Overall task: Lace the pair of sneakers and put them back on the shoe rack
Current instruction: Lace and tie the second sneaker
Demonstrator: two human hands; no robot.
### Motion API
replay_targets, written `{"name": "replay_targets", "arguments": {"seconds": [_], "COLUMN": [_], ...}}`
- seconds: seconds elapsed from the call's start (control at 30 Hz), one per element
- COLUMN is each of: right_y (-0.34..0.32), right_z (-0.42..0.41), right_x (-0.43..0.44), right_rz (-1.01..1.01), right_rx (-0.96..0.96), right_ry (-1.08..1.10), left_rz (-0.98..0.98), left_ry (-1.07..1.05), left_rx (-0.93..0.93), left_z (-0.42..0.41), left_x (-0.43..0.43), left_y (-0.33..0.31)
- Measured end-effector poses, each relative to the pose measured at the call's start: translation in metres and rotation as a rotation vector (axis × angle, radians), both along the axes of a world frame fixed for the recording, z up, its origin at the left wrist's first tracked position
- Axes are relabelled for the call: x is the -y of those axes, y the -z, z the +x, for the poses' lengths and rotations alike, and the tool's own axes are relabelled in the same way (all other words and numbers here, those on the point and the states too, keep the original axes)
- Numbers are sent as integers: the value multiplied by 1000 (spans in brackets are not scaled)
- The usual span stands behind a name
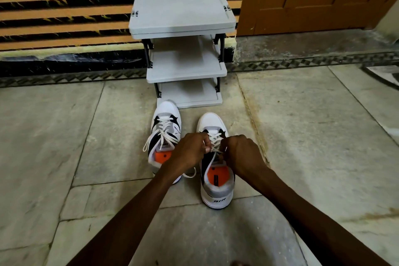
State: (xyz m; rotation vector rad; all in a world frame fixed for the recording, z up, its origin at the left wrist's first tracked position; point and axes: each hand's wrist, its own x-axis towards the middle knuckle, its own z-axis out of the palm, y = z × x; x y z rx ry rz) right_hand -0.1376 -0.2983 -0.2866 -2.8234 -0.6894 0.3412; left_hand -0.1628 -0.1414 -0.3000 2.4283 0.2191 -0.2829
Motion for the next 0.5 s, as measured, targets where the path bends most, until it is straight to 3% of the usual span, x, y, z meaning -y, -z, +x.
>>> {"name": "replay_targets", "arguments": {"seconds": [0.37,0.5], "right_y": [4,4], "right_z": [13,11], "right_x": [9,10], "right_rz": [62,100], "right_rx": [-23,-67], "right_ry": [85,114], "left_rz": [452,507], "left_ry": [72,64], "left_rx": [111,117], "left_z": [-9,-11], "left_x": [3,5], "left_y": [-7,-3]}}
